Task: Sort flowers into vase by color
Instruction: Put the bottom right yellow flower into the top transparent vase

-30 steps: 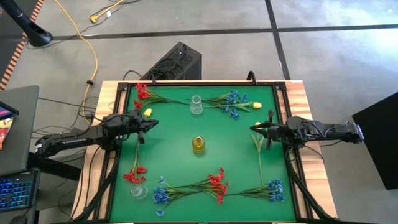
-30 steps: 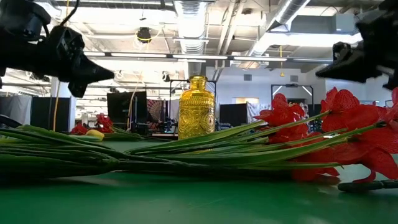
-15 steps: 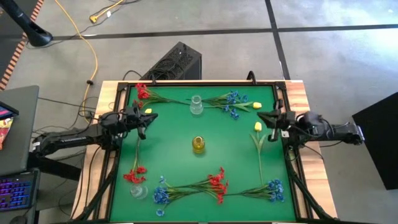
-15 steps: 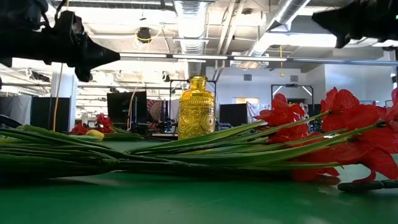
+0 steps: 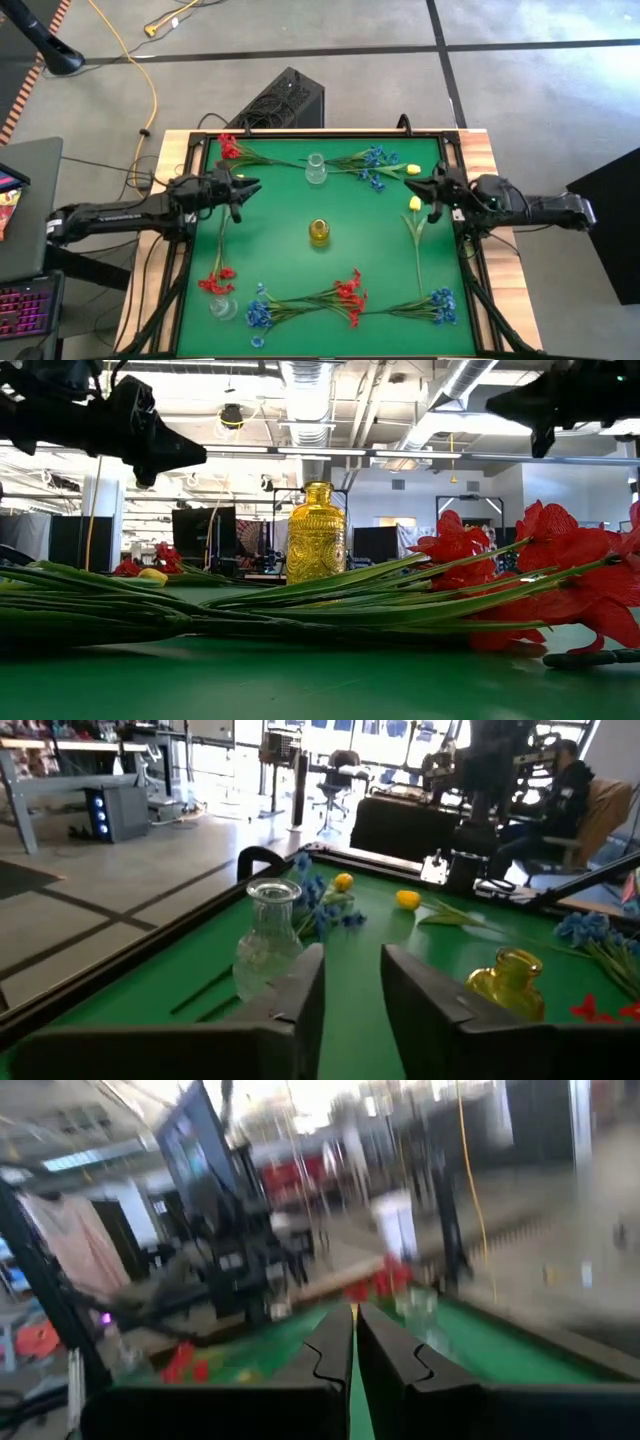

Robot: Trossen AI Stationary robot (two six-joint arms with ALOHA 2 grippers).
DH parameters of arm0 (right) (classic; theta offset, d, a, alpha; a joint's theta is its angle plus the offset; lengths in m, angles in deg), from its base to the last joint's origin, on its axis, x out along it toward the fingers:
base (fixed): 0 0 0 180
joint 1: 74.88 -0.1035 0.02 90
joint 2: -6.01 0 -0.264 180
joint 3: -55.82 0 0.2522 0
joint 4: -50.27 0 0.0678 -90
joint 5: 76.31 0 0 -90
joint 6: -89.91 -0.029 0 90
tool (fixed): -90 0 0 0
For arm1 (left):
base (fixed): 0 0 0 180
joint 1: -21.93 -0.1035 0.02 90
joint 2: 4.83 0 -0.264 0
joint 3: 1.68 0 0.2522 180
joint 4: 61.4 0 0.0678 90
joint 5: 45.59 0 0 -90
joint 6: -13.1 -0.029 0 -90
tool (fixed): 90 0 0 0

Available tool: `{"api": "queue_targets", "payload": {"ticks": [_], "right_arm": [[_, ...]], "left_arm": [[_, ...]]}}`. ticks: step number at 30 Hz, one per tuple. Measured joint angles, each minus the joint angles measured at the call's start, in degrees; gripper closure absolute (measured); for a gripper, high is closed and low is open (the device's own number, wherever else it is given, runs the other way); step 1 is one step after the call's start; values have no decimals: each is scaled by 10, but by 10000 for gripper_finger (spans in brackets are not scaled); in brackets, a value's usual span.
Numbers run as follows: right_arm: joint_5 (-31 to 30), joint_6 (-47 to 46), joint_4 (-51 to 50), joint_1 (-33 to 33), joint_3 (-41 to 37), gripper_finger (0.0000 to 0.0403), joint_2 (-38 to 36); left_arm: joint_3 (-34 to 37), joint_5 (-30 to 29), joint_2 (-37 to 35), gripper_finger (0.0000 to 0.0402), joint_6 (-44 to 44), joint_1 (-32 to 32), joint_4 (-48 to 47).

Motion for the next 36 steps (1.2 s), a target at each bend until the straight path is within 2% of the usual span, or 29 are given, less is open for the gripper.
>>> {"api": "queue_targets", "payload": {"ticks": [5,10,15,23,26,30,36], "right_arm": [[1,-103,-188,-2,105,355,93],[5,-191,-341,-2,188,345,184],[58,-299,-476,-1,255,317,266],[172,-427,-541,-1,277,228,387],[215,-460,-563,-3,277,206,432],[221,-491,-585,-24,277,198,486],[225,-502,-596,-65,277,210,546]], "left_arm": [[-31,-8,46,270,-16,2,0],[-66,-7,85,251,-52,2,-4],[-87,1,112,244,-82,2,-7],[-90,1,132,243,-95,2,4],[-90,1,132,243,-96,2,5],[-90,1,132,243,-103,2,7],[-90,1,132,243,-103,2,5]]}}
